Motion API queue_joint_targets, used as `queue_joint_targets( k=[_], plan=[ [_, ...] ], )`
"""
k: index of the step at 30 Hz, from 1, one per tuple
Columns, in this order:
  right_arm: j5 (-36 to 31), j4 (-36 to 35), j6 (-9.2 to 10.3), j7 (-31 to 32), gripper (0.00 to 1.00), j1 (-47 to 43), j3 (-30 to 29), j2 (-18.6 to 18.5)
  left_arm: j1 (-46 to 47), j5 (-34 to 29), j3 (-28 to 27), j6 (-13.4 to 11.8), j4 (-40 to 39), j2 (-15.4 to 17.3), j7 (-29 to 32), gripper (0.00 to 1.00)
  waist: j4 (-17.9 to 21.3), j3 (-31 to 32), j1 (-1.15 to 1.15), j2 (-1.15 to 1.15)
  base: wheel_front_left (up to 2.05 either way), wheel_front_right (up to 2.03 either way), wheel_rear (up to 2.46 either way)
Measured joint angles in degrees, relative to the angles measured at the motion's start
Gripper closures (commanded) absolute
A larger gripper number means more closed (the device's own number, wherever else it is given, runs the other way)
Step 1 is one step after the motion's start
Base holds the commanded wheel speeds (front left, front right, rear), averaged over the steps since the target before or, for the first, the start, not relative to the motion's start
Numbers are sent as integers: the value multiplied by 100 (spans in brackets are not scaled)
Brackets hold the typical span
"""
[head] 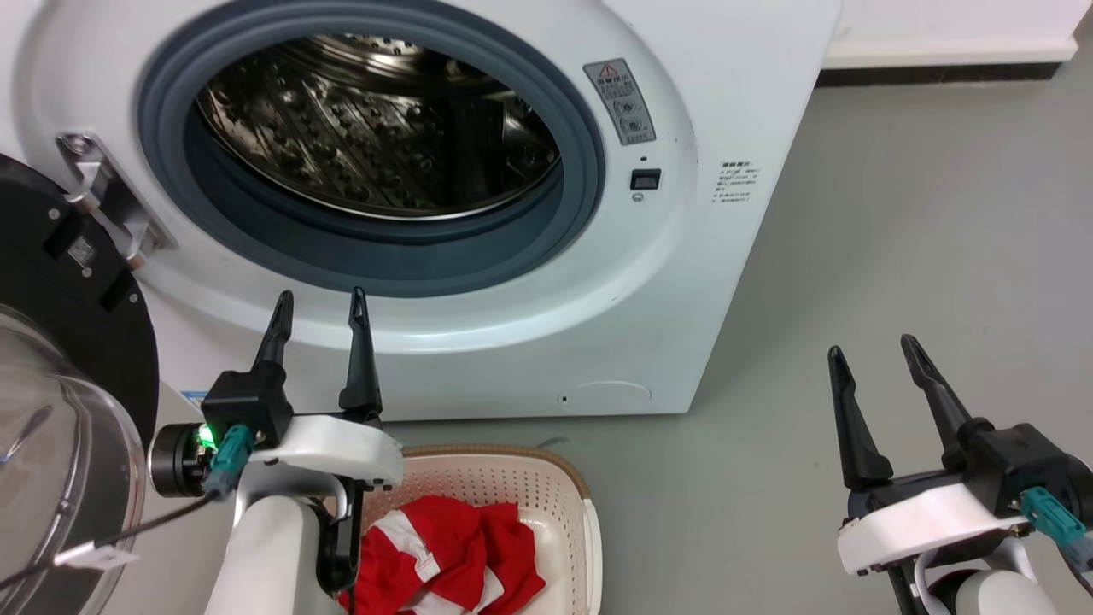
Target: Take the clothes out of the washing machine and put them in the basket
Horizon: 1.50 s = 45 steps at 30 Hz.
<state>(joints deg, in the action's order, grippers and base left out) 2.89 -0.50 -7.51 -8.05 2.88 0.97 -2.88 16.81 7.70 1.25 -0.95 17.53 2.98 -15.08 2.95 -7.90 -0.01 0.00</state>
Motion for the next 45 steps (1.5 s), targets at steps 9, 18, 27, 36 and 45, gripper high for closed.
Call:
queue_joint_targets(
  k=[9,18,27,36,45],
  plan=[
    [-5,-81,0,54,0,-358,-1,0,-812,-310,219,-66,-760,-3,0,0,-59,452,0,0,0,0,0],
    [22,-149,0,101,0,-519,35,0,-1202,-397,358,-125,-759,2,1,0,-134,623,0,0,0,0,0],
    [27,-176,0,104,0,-546,62,0,-1302,-398,423,-159,-780,13,1,0,-158,652,1,0,0,0,0],
    [66,-171,0,130,0,-558,80,0,-1334,-380,441,-188,-820,51,1,0,-156,655,1,0,0,0,0],
    [967,91,0,188,100,-638,94,-22,-1412,450,300,-104,-608,25,254,100,-164,658,1,0,0,0,0]
  ],
)
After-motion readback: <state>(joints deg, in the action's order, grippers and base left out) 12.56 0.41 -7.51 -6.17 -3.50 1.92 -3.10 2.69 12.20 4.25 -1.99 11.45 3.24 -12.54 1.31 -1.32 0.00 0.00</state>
